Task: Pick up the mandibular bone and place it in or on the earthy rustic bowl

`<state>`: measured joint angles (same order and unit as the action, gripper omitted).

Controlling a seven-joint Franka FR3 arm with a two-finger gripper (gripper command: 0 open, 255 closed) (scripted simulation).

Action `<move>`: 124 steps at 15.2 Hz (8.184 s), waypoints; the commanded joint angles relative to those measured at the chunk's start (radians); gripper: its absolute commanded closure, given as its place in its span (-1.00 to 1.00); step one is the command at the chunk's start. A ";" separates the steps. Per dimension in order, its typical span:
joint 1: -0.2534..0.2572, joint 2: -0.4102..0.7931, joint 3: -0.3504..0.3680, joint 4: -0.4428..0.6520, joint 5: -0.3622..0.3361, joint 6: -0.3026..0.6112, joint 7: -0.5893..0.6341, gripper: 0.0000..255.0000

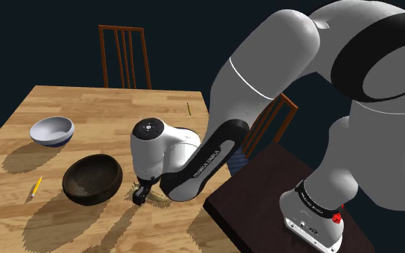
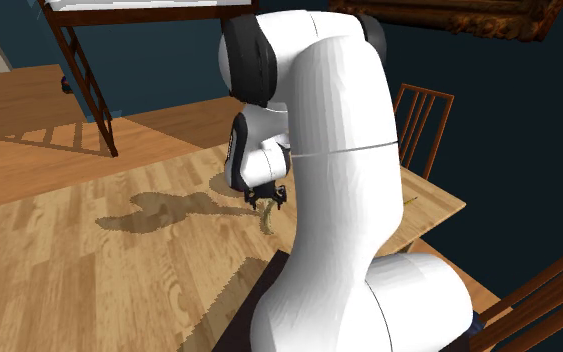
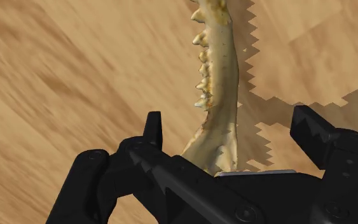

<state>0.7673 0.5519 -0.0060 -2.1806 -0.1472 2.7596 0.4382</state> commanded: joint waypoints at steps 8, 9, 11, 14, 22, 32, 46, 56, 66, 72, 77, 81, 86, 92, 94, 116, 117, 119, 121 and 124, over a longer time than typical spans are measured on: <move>0.043 0.081 -0.047 0.025 -0.035 0.076 0.051 -1.00; 0.043 0.081 -0.047 0.025 -0.035 0.076 0.051 -1.00; 0.043 0.081 -0.047 0.025 -0.035 0.076 0.051 -1.00; 0.043 0.081 -0.046 0.025 -0.035 0.076 0.051 -1.00; 0.042 0.079 -0.046 0.025 -0.035 0.073 0.050 1.00; 0.035 -0.027 -0.036 -0.011 -0.028 0.003 0.037 1.00; 0.024 -0.202 -0.020 -0.039 -0.007 -0.143 0.009 1.00; 0.048 -0.098 -0.043 0.009 0.005 -0.096 0.129 -1.00; 0.065 0.092 -0.064 0.087 0.024 0.009 0.217 -1.00; 0.063 0.113 -0.064 0.095 0.024 0.022 0.218 -1.00; 0.063 0.113 -0.064 0.095 0.024 0.021 0.218 1.00; 0.064 0.115 -0.064 0.098 0.024 0.021 0.219 1.00; 0.063 0.100 -0.064 0.090 0.024 0.013 0.217 1.00; 0.062 0.021 -0.062 0.064 0.026 -0.039 0.210 1.00; 0.062 -0.004 -0.061 0.058 0.026 -0.057 0.208 1.00; 0.061 -0.255 -0.056 0.039 0.037 -0.289 0.182 1.00; 0.061 -0.264 -0.055 0.041 0.038 -0.300 0.181 1.00; 0.061 -0.236 -0.053 0.092 0.042 -0.322 0.179 1.00; 0.062 -0.170 -0.049 0.196 0.050 -0.361 0.176 1.00; 0.062 -0.170 -0.050 0.194 0.049 -0.359 0.176 -1.00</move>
<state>0.8289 0.3817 -0.0555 -1.9864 -0.0982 2.4003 0.6145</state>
